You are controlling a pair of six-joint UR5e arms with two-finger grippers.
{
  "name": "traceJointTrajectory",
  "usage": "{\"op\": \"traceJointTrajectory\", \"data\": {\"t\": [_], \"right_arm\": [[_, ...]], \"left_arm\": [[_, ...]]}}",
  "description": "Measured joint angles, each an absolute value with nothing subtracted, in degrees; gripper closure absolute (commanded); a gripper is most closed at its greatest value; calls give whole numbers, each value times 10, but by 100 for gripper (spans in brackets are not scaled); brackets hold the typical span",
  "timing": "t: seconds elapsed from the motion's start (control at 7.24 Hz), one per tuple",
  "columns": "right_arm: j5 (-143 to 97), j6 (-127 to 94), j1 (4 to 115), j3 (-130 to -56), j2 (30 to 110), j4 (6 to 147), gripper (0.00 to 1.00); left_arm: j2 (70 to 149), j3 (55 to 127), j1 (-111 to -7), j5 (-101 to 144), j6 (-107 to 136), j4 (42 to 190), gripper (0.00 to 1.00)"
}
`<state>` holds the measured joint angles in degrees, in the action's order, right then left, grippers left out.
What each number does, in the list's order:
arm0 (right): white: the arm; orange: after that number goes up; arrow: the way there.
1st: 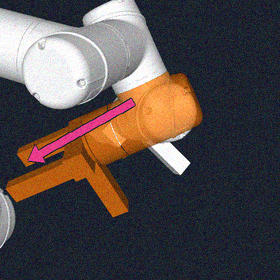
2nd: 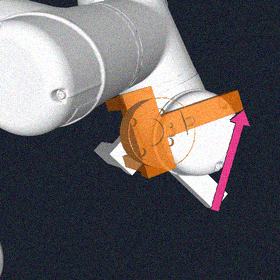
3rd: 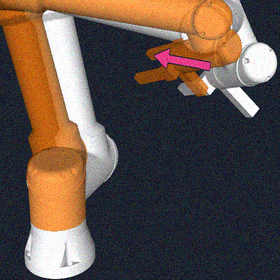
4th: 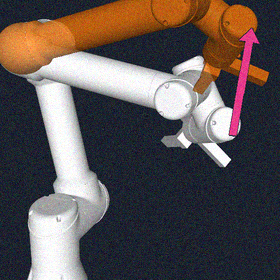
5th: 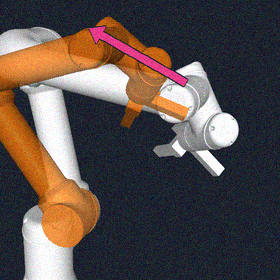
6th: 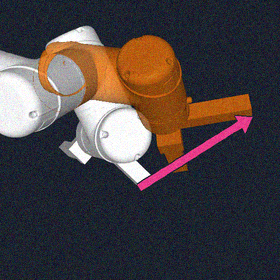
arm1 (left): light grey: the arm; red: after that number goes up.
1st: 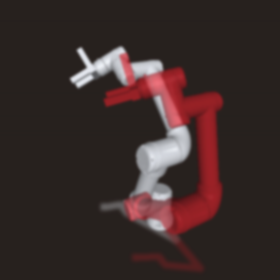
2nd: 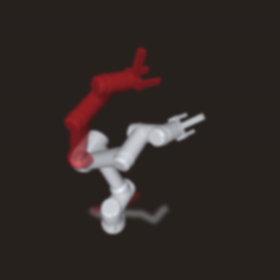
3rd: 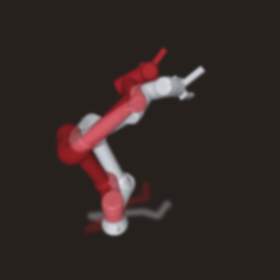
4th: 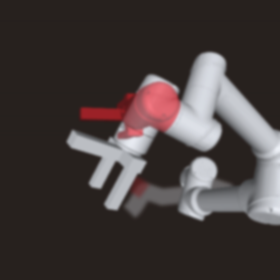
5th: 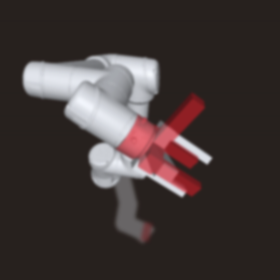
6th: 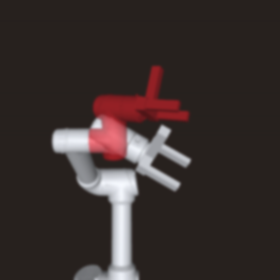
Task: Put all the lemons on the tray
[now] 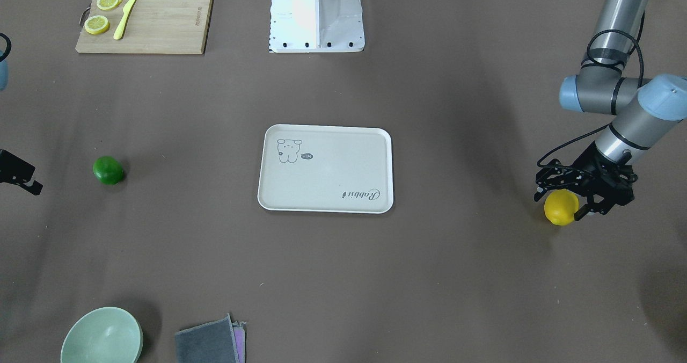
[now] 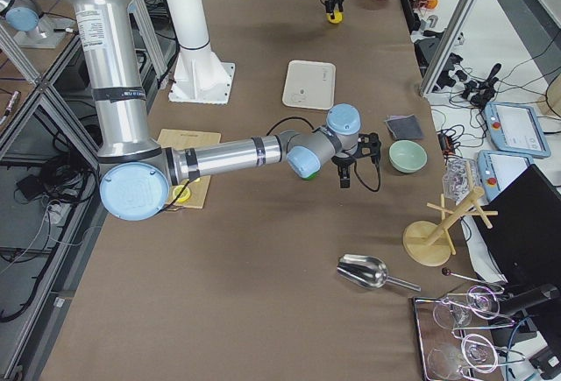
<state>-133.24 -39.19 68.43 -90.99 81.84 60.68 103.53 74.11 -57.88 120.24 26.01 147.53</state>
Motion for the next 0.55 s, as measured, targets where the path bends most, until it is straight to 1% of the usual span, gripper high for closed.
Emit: {"op": "traceJointTrajectory", "data": {"t": [0.28,0.55], "right_arm": [[-1331,-407,673,-913,819,600,0],[-1325,-446,655,-915,824,564,0]], "left_arm": [[1035,736,-581,1202,253,1475,2],[1035,733,-582,1200,253,1476,2]]}}
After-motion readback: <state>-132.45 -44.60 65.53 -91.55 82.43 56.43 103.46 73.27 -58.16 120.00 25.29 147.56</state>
